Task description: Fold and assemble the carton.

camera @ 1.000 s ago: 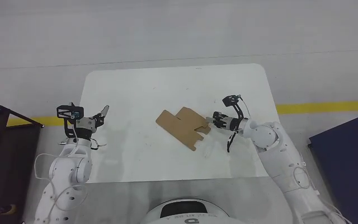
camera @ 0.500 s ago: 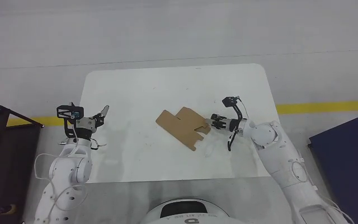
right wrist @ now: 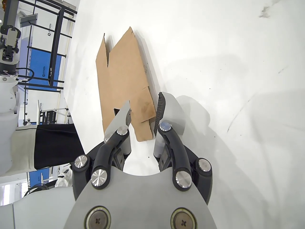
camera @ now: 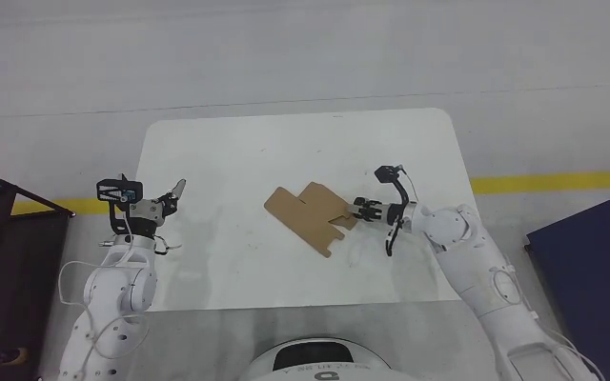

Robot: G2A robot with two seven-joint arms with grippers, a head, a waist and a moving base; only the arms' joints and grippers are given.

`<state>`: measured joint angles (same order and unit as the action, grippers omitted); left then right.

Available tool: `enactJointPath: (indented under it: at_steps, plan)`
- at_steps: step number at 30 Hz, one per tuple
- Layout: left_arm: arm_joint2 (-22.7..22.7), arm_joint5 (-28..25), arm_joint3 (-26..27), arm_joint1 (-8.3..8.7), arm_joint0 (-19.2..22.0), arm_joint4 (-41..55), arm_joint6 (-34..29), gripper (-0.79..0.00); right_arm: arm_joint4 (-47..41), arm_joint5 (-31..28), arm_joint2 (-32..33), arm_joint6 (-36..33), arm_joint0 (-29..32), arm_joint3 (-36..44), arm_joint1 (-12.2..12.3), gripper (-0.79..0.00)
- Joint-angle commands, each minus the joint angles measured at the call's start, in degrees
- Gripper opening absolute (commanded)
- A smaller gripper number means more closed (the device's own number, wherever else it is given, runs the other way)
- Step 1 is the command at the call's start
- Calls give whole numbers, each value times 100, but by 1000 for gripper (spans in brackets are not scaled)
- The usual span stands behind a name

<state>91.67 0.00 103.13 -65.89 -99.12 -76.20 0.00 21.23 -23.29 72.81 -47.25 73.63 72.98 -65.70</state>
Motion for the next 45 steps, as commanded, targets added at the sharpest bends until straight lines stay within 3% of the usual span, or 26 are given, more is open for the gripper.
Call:
enactJointPath:
  at_steps: [1,3,5,7,14,22,30,40,45]
  plan:
    - [0,0,0,0,0,0,0,0,-49,34,-30,-41,-15,-13,0,-542]
    - [0,0,0,0,0,0,0,0,-111,81,-62,-97,-37,-40,0,-560]
    - [0,0,0,0,0,0,0,0,-214,129,-87,-152,-67,-79,-1,-637]
    - [0,0,0,0,0,0,0,0,-364,174,-110,-221,-96,-130,-5,-785]
    - [0,0,0,0,0,0,0,0,-1068,217,-145,-540,-196,-353,-13,-785]
    - [0,0,0,0,0,0,0,0,-2300,-150,191,-698,-8,-166,36,-785]
    - [0,0,0,0,0,0,0,0,-2711,-362,575,-93,531,575,101,-785]
    - [122,85,-47,-2,30,6,70,0,-2721,-361,588,-79,552,607,104,-785]
    - [-104,-307,-86,-54,162,793,-131,0,-3339,-845,404,390,453,545,14,-785]
